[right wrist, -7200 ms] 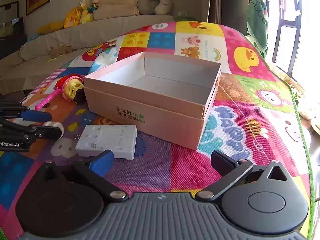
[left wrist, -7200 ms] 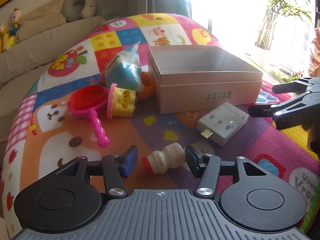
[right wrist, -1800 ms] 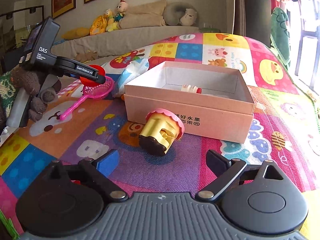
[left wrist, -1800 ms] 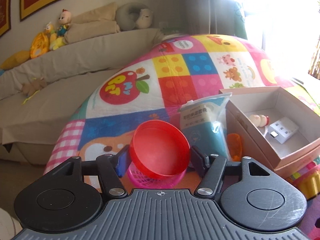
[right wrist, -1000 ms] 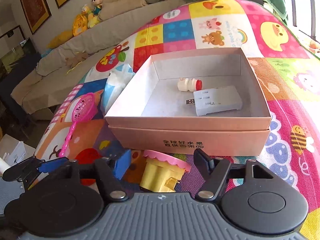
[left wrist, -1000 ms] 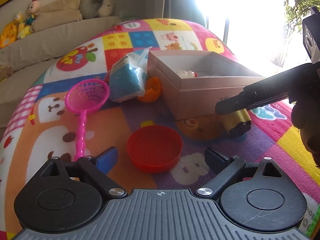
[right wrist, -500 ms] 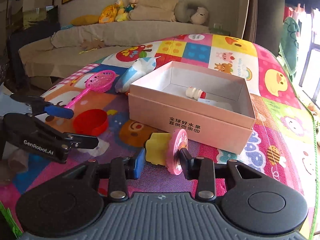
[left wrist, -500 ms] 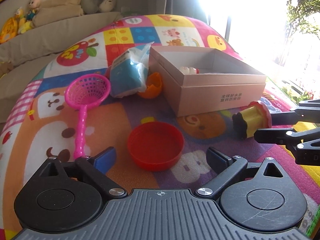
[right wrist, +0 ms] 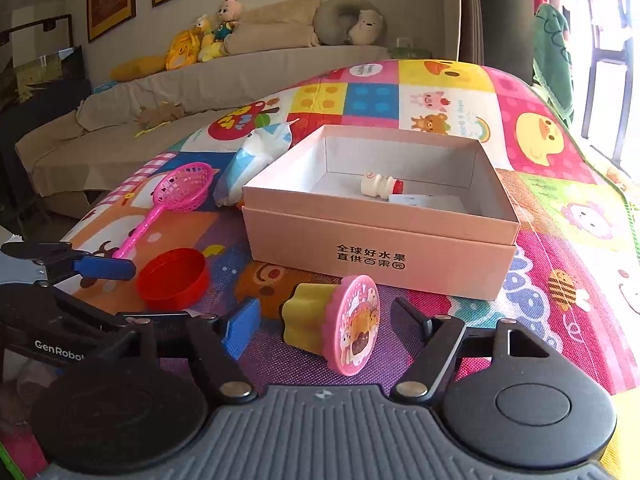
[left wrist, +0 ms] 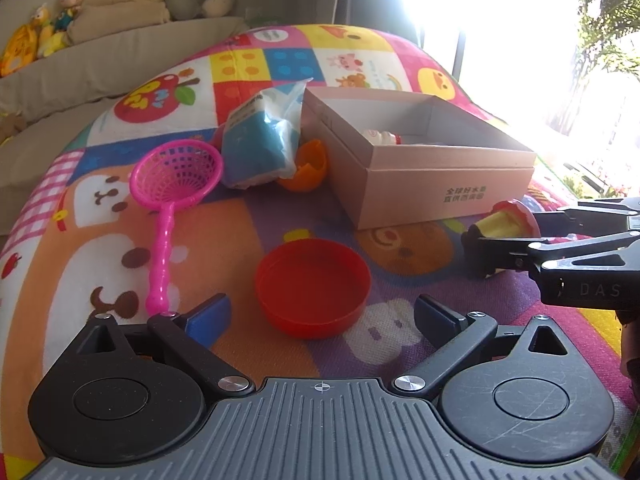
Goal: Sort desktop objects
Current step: 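Grasp the yellow toy with the pink lid with the right tool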
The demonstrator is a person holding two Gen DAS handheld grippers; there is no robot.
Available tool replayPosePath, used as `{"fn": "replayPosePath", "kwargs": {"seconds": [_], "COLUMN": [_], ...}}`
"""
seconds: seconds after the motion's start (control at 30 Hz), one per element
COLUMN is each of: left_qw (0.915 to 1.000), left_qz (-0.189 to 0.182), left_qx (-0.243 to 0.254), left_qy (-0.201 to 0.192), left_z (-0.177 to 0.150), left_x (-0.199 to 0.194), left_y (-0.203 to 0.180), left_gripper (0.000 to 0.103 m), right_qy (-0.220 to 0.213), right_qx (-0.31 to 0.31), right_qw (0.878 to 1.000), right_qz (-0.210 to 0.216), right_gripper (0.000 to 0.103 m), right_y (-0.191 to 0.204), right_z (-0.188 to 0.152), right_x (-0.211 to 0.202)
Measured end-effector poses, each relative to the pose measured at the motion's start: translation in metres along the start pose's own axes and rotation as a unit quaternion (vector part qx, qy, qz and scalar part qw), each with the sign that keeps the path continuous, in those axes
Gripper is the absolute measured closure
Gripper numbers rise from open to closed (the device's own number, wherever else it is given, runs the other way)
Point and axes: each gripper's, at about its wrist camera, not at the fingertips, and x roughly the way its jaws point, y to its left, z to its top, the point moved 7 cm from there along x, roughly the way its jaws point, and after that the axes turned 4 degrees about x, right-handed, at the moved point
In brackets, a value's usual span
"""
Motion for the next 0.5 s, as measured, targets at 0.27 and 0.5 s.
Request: {"fn": "replayPosePath", "kwargs": {"seconds": [0.27,0.5], "left_qw": [1.0,0.9999], "left_qz": [-0.004,-0.006], "left_qx": [-0.008,-0.014], "left_qy": [0.0,-0.002], "left_z": [0.0,0.0], "left_x": [0.0,-0.001], "left_y": [0.001,0.002], "left_gripper": [0.002,0.002], "right_qy": [-0.009,-0.001], "right_qx": [-0.112,-0.257], "right_qw": [0.99,0.957], "right_qz": [-0.081,-0.135], "right_gripper": [0.059,0.058], "right_y": [-0.008,0.005], "right_z": [0.004,-0.009], "right_x": [-0.011,-0.007]}}
